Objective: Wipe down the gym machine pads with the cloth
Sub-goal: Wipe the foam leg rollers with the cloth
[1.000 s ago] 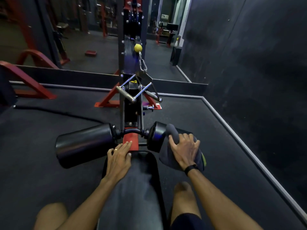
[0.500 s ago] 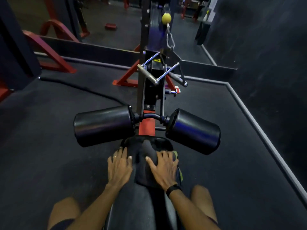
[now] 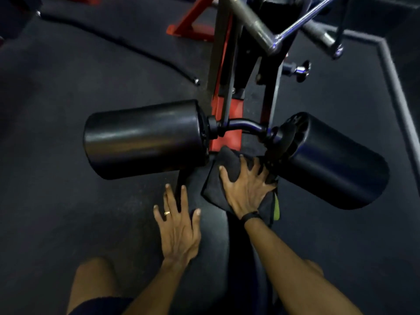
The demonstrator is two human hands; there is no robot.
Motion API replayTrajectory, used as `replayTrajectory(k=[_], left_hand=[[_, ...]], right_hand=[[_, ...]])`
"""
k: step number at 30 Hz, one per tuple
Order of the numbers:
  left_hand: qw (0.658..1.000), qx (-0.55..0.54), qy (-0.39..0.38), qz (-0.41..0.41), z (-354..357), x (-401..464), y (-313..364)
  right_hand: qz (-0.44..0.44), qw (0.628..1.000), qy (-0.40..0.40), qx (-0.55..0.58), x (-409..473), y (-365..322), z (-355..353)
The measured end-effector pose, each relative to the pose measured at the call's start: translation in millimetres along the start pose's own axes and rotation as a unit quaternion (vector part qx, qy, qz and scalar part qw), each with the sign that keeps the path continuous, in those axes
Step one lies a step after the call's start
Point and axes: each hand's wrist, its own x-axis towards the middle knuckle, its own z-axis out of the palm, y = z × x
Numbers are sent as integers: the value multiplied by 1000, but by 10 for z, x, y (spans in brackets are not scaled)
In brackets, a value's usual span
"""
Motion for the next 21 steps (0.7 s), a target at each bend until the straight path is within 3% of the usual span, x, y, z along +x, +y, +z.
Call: replayTrajectory(k=[4,12,17,19,21], left_hand=[[999,-36,13,-14,22,0,-17],[981,-141,132,-28,23,-66,-32],[955,-220,187,-62,-11,-85,-56],[953,-231,189,-48,5,-104,-65],[952,-234,194,-41,18,-97,-66]], right_hand=[[-25,1000,3,5,208,-313,64],[-141,988,-31,52,-227,-610,-29],[-272,960,-12,62,-737,109,-165],[-219,975,4,33,-734,488,-206],[-69,997,20,25,-751,582,-230]])
